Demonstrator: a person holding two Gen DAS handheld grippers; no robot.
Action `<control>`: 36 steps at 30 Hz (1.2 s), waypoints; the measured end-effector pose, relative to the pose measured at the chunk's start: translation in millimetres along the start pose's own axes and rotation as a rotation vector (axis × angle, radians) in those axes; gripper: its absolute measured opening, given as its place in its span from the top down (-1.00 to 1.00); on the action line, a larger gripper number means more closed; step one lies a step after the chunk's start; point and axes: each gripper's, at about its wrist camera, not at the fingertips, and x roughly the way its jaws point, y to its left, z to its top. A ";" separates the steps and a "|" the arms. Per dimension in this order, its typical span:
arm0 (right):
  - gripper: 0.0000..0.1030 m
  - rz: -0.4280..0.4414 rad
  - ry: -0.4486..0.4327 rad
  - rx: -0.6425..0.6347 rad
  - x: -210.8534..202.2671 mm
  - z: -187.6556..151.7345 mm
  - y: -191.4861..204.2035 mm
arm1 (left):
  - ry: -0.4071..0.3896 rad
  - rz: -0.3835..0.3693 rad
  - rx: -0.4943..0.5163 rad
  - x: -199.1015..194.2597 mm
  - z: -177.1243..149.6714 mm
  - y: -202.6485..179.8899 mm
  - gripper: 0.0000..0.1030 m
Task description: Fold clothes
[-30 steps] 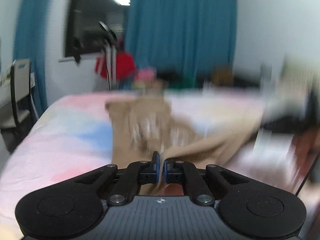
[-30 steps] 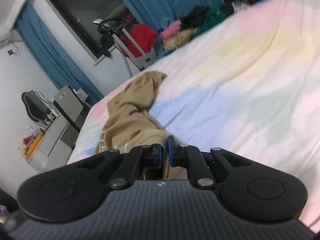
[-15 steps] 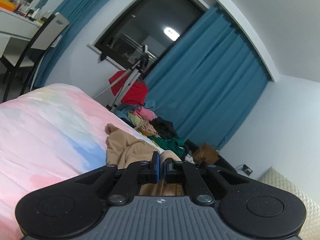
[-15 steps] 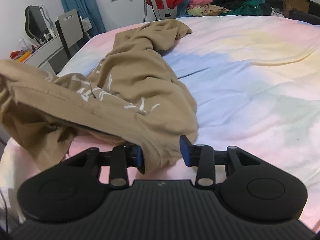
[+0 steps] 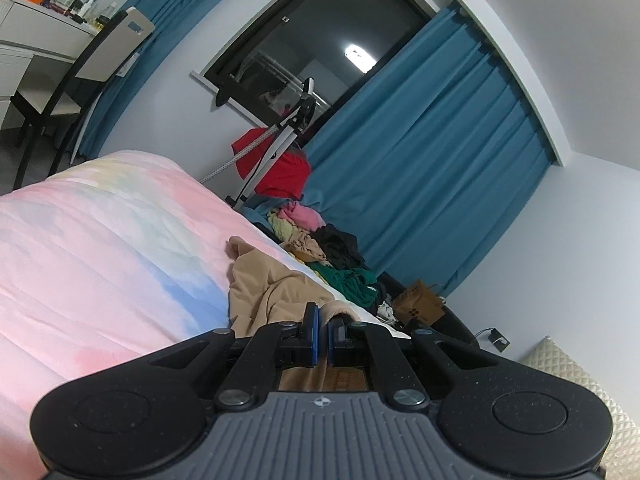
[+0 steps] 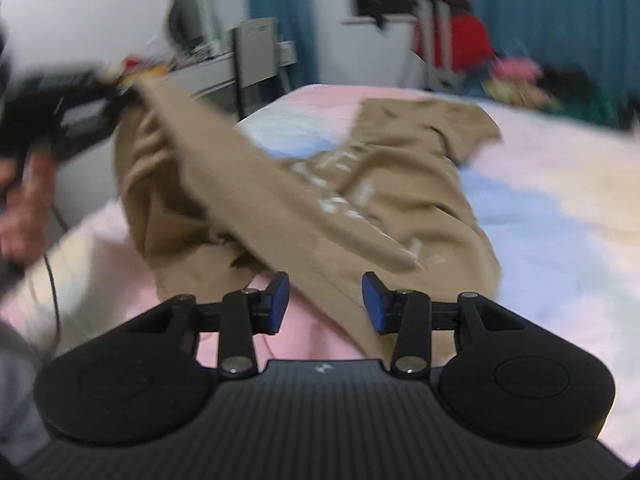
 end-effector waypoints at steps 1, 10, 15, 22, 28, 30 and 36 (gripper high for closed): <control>0.17 -0.012 -0.004 -0.022 4.2 -1.2 5.6 | -0.001 -0.001 -0.001 -1.6 -0.9 -0.7 0.92; 0.17 -0.175 -0.057 0.078 9.8 -2.5 -18.6 | -0.001 0.029 0.004 -3.8 -7.1 -4.8 0.91; 0.13 -0.206 -0.115 0.445 -7.1 -9.5 -78.9 | 0.009 0.038 0.000 -2.1 -14.5 -9.9 0.91; 0.14 -0.210 0.050 0.622 9.7 -27.7 -108.1 | -0.016 0.047 -0.008 -5.6 -22.4 -16.6 0.91; 0.14 -0.210 0.154 0.315 21.1 -18.9 -65.1 | -0.068 0.054 -0.046 -16.6 -18.6 -13.2 0.91; 0.14 -0.235 0.150 0.237 21.9 -16.4 -52.3 | -0.079 0.055 -0.062 -20.2 -16.6 -10.8 0.91; 0.82 -0.325 0.067 0.253 14.0 -16.2 -60.6 | -0.051 0.085 -0.052 -19.1 -15.8 -8.5 0.91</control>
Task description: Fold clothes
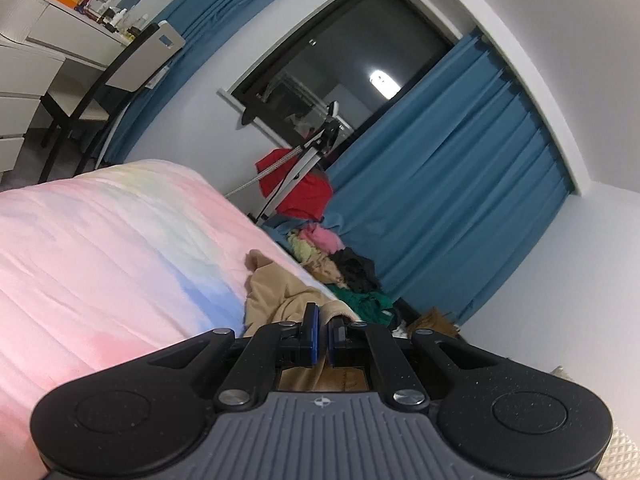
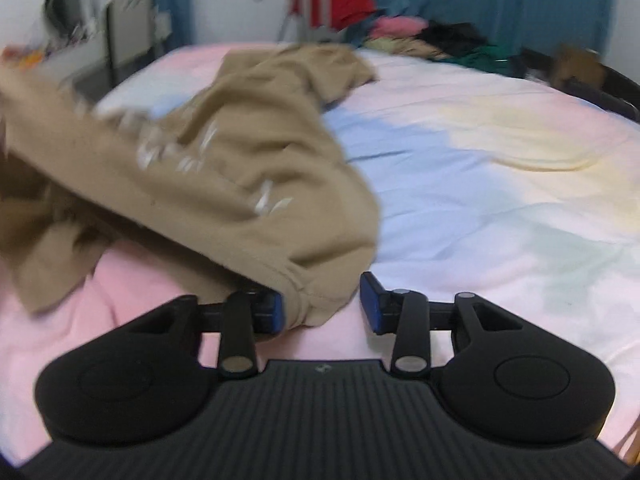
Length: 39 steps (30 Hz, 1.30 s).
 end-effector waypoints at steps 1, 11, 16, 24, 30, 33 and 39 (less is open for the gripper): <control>0.83 0.025 -0.031 0.048 -5.7 3.2 -6.5 | 0.021 0.014 -0.002 2.5 -0.8 0.9 0.91; 0.84 0.215 -0.255 0.127 -67.3 27.2 -16.1 | 0.226 0.456 0.350 25.0 -34.6 -21.0 -0.40; 0.83 0.201 -0.227 0.169 -67.0 29.3 -22.0 | 0.260 0.608 0.540 12.9 -55.9 -31.3 -0.52; 0.83 0.231 -0.237 0.272 -52.7 39.5 -40.9 | 0.124 0.547 0.379 -35.1 -35.3 -32.8 -0.59; 0.83 0.297 -0.390 0.302 -79.0 47.1 -51.5 | 0.035 0.458 0.480 -14.0 -15.6 -51.2 -0.58; 0.83 0.311 -0.397 0.305 -84.7 51.5 -57.7 | 0.058 0.431 0.475 18.2 -1.2 -46.4 -0.58; 0.83 0.300 -0.292 0.292 -66.4 48.9 -61.8 | 0.200 0.447 0.499 77.9 -3.3 -19.0 -0.58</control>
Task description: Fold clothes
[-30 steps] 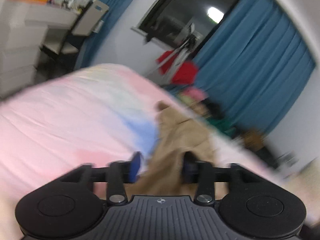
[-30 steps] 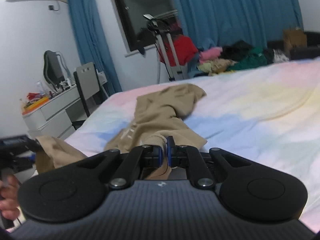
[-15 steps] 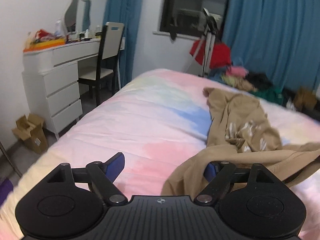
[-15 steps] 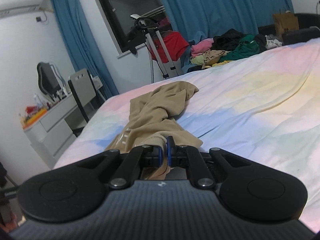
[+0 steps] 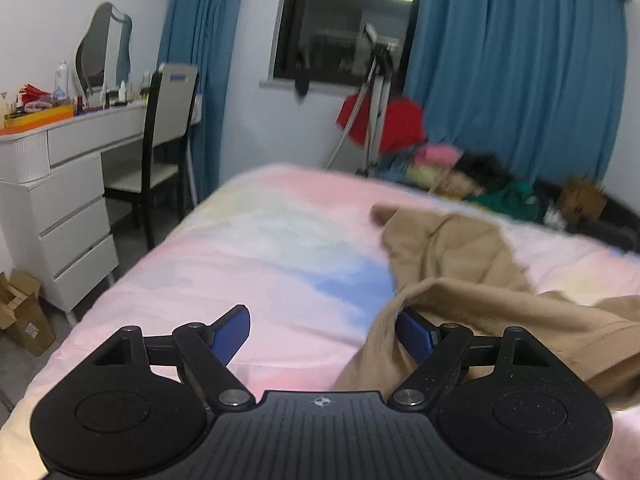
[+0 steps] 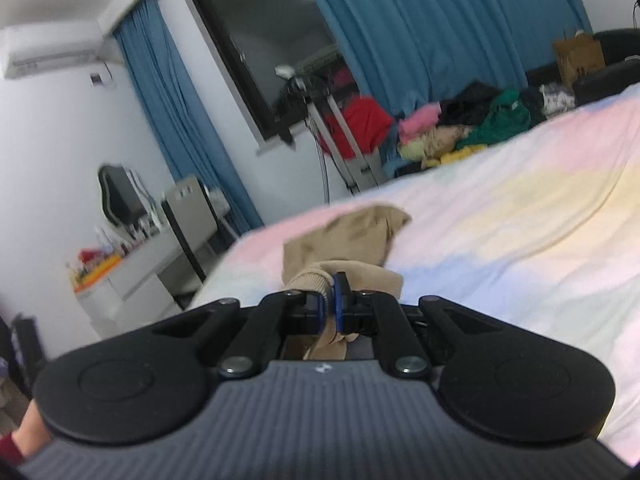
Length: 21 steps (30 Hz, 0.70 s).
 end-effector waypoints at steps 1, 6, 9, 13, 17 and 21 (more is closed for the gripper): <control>0.83 -0.008 0.021 -0.003 4.2 -2.5 -0.3 | 0.022 0.004 0.015 7.1 -3.8 -0.5 -0.57; 0.83 -0.030 0.063 -0.026 19.0 -14.0 4.2 | 0.130 0.027 0.090 42.7 -22.7 -2.9 -0.57; 0.83 -0.047 0.077 -0.031 25.8 -18.4 6.3 | 0.169 0.043 0.126 54.1 -29.9 -2.7 -0.60; 0.83 -0.070 0.081 -0.038 26.3 -22.5 7.4 | 0.110 0.046 0.087 22.4 -28.6 11.3 -0.71; 0.83 -0.087 0.083 -0.024 25.3 -25.2 6.7 | 0.003 0.044 0.168 -17.3 -28.0 0.6 -0.73; 0.83 -0.097 0.081 -0.026 22.4 -26.4 7.5 | -0.161 0.014 0.179 -45.8 -18.7 -19.0 -0.87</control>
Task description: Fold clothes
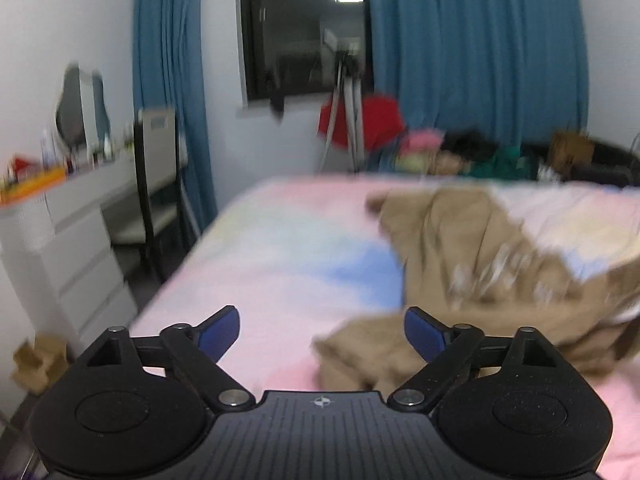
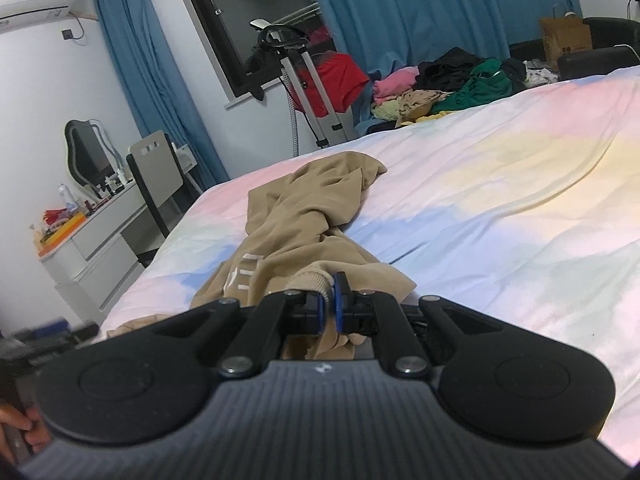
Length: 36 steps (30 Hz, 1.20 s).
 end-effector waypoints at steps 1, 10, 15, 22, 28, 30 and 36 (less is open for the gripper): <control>0.83 0.000 0.000 0.002 -0.7 -0.3 -0.2 | -0.027 -0.023 0.001 -2.9 2.4 -6.1 -0.90; 0.83 0.006 -0.002 0.011 -6.9 -2.2 -0.2 | 0.008 -0.253 0.436 16.3 -24.5 -113.3 -0.94; 0.83 0.024 -0.007 0.007 -12.1 -2.4 2.0 | -0.020 -0.194 0.535 38.6 -39.8 -148.9 -0.93; 0.83 -0.021 -0.037 -0.030 -12.8 -0.9 5.4 | -0.126 0.030 0.366 41.7 -25.6 -131.4 -0.93; 0.81 -0.070 -0.021 -0.061 -6.7 -5.2 6.9 | -0.272 0.150 0.293 11.7 -9.1 -118.2 -0.94; 0.79 -0.100 0.000 -0.086 -2.6 -7.9 8.7 | -0.320 0.190 0.269 1.6 -3.7 -113.8 -0.95; 0.66 -0.197 0.155 -0.234 21.6 -23.7 17.2 | -0.372 0.201 0.216 -23.0 5.9 -109.5 -0.96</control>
